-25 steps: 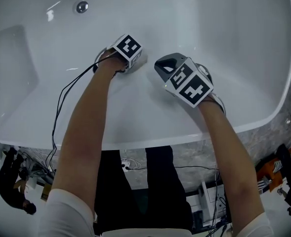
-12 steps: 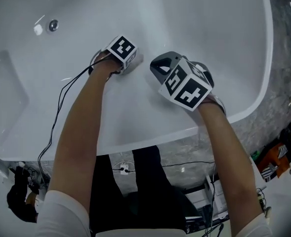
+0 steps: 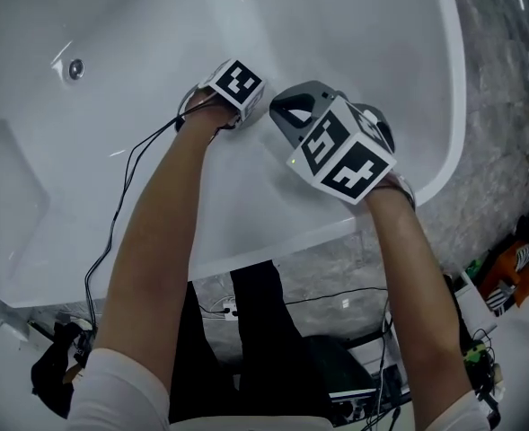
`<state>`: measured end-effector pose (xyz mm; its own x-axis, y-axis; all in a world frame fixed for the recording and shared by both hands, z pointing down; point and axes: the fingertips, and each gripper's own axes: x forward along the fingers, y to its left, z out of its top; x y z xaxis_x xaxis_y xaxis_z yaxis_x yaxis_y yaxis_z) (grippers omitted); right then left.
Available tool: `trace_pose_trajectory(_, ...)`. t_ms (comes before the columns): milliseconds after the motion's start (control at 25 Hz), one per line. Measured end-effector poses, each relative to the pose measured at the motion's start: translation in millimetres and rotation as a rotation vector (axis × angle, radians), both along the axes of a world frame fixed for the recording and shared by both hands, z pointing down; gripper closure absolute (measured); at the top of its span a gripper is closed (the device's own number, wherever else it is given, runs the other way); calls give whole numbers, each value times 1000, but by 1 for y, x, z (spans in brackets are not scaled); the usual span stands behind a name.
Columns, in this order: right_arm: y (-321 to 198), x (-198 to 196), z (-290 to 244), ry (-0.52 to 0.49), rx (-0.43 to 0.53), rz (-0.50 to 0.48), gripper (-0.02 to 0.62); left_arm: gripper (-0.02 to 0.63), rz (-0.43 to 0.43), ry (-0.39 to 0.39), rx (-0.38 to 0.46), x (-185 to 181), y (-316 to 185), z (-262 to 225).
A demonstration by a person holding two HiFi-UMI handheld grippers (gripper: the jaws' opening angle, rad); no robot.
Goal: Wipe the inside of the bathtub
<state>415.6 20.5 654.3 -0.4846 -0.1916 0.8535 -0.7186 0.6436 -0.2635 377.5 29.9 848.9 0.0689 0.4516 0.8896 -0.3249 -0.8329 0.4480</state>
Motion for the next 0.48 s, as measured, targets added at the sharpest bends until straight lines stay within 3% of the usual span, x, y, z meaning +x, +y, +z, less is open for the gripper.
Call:
trace_pose_trajectory(280,11,17,-21,4,31,-5,575,515,-28,59,15,39,14,-27)
trace_pose_trajectory(480,2,41,-44,4,65,64,575,517,-50,83,38,52,4,-61)
